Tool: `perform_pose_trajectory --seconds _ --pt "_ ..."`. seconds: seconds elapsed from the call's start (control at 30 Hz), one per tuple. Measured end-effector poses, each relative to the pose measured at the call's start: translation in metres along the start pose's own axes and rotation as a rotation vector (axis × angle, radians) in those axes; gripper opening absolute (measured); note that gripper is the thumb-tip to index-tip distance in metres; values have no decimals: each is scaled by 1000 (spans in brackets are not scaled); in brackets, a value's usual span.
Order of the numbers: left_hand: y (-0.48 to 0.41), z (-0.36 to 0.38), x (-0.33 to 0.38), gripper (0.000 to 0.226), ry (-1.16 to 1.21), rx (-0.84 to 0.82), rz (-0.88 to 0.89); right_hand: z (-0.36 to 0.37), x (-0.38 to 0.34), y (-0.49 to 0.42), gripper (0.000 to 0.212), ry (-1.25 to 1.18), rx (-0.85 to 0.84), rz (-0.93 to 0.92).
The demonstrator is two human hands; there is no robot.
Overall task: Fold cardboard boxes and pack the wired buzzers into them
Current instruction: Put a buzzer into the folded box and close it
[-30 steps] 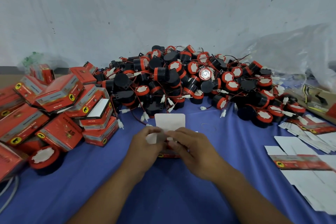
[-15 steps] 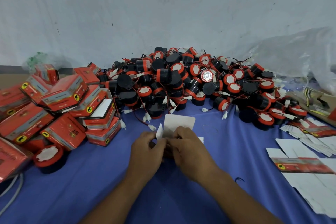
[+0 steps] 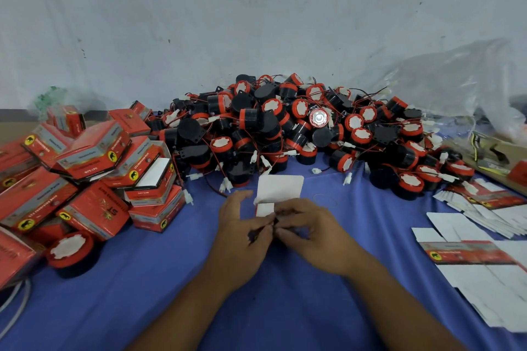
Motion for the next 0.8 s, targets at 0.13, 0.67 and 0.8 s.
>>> perform_pose_trajectory --seconds 0.13,0.67,0.8 --pt "-7 2 -2 30 128 -79 -7 -10 7 0 14 -2 161 77" --pt "-11 -7 -10 18 170 -29 -103 -4 48 7 4 -470 307 450" --pt "-8 -8 -2 18 180 -12 -44 10 48 3 32 -606 235 456"
Point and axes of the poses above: each hand's wrist, its own y-axis away from the middle knuckle, its own z-axis out of the palm, x = y × z, the point moved 8 cm from there along -y, towards the middle knuckle, and after that the axes turned 2 degrees about -z, right-handed, at the moved point
